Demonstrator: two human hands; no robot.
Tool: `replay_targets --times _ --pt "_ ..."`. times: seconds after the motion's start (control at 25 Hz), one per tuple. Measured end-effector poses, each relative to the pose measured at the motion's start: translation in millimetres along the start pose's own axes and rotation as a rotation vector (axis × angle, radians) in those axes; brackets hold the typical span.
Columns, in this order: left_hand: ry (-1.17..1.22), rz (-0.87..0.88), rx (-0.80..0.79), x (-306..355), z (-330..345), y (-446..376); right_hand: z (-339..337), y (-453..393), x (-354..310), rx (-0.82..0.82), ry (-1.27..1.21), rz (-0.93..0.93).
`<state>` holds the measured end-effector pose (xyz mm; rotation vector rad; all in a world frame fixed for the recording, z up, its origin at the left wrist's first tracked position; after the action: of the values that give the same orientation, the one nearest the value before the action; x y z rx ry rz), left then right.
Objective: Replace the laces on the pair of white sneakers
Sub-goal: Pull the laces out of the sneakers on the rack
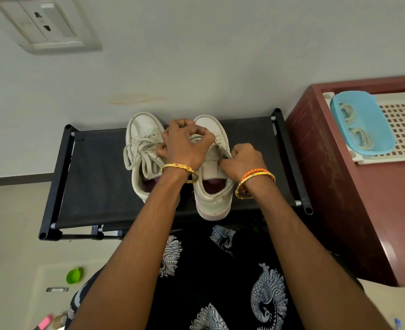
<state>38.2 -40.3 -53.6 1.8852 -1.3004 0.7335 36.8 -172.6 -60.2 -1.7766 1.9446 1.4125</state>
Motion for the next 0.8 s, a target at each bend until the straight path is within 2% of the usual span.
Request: replay_targets --times 0.16,0.28,0.36,0.44,0.48,0.56,0.64,0.68,0.8 --pt "0.268 0.037 -0.035 -0.8 4.9 -2.9 1.5 -0.4 -1.7 0.003 0.018 0.002" --pt "0.494 -0.125 -0.059 -6.8 11.2 -4.1 1.7 -0.1 -1.8 0.015 0.037 0.011" --pt "0.552 -0.203 -0.027 -9.0 13.2 -4.2 1.2 0.0 -1.5 0.022 0.047 0.008" --pt "0.752 -0.246 0.034 -9.7 10.2 -6.4 0.0 0.0 -0.3 0.032 0.056 0.007" --pt "0.881 -0.254 0.06 -8.5 6.6 -6.9 -0.5 -0.2 0.7 0.036 0.061 0.004" --pt "0.989 -0.212 0.098 -7.8 -2.3 -6.9 -1.3 -0.1 1.5 0.043 0.073 -0.007" --pt "0.912 -0.141 0.163 -3.1 -11.5 -3.3 -1.3 -0.3 1.9 0.048 0.072 -0.017" --pt "0.773 -0.077 0.23 -3.1 -18.0 -1.1 -1.1 0.0 1.7 0.049 0.073 -0.02" --pt "0.152 0.202 0.47 -4.2 -38.9 8.3 -1.8 0.9 0.6 0.041 0.08 -0.032"
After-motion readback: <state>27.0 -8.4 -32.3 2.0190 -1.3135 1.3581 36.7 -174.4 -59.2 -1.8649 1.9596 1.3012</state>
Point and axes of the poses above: each hand's wrist, its own y-axis away from the middle knuckle, its own z-axis out of the palm, x = y × z, the point moved 3 cm from there along -y, towards the middle knuckle, and after that the axes turned 9 degrees about -x, right-handed, at the moved point
